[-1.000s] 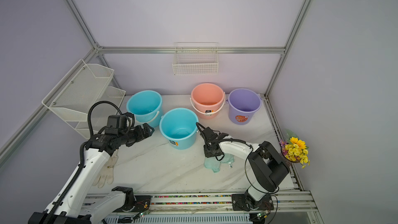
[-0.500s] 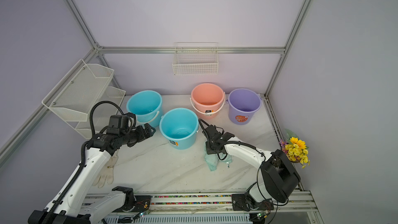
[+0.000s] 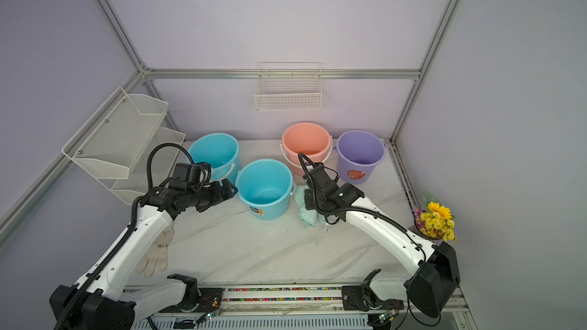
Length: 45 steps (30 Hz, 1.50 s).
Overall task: Wipe the inside of the bucket with a cloth
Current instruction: Pick up the cleaning item at the center of the board, then pick up the bucket from the center of the board.
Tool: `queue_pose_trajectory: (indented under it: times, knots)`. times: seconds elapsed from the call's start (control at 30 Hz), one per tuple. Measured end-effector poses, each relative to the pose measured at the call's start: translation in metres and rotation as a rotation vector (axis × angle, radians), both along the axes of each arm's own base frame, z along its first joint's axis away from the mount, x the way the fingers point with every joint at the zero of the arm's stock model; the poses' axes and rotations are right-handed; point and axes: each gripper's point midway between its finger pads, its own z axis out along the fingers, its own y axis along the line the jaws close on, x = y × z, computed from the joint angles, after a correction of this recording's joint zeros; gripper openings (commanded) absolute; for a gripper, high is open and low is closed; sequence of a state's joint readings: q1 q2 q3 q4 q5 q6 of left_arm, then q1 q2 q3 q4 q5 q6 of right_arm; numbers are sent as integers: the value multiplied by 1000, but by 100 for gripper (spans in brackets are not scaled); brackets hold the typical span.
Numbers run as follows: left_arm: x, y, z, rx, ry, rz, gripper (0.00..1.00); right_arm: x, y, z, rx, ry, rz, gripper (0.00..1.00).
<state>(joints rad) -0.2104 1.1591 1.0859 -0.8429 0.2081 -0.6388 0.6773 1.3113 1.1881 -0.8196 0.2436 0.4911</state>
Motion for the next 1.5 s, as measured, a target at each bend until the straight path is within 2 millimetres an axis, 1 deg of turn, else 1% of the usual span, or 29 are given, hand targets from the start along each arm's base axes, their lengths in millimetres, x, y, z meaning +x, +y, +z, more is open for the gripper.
queue_pose_trajectory:
  times: [0.13, 0.23, 0.37, 0.47, 0.57, 0.67, 0.8, 0.9, 0.97, 1.17, 1.37, 1.5]
  knots:
    - [6, -2, -8, 2, 28, 2, 90, 1, -3, 15, -10, -15, -3, 0]
    - [14, -4, -11, 6, 45, -6, 85, 4, -3, 36, -11, -49, 1, 0]
    - [29, -10, -12, 4, 58, -26, 70, 8, -2, 75, 11, -114, 13, 0]
    - [39, -14, -15, 4, 68, -43, 59, 12, -1, 115, 43, -188, 21, 0]
    - [46, -19, -18, -4, 83, -57, 51, 14, 0, 149, 75, -250, 29, 0]
    - [53, -24, -23, -7, 99, -75, 42, 15, 1, 176, 99, -298, 39, 0]
    - [53, -33, -32, -6, 125, -105, 32, 16, 6, 199, 126, -336, 57, 0]
    - [52, -40, -35, -4, 134, -128, 22, 19, 12, 210, 144, -350, 80, 0]
    - [52, -42, -36, 1, 132, -135, 18, 21, 18, 213, 158, -348, 97, 0]
    - [46, -51, -37, 5, 144, -159, 9, 24, 41, 208, 202, -303, 169, 0]
    - [37, -62, -38, 19, 153, -187, 7, 16, 71, 201, 290, -222, 289, 0]
    - [24, -72, -35, 40, 160, -210, 8, 1, 97, 191, 391, -125, 396, 0]
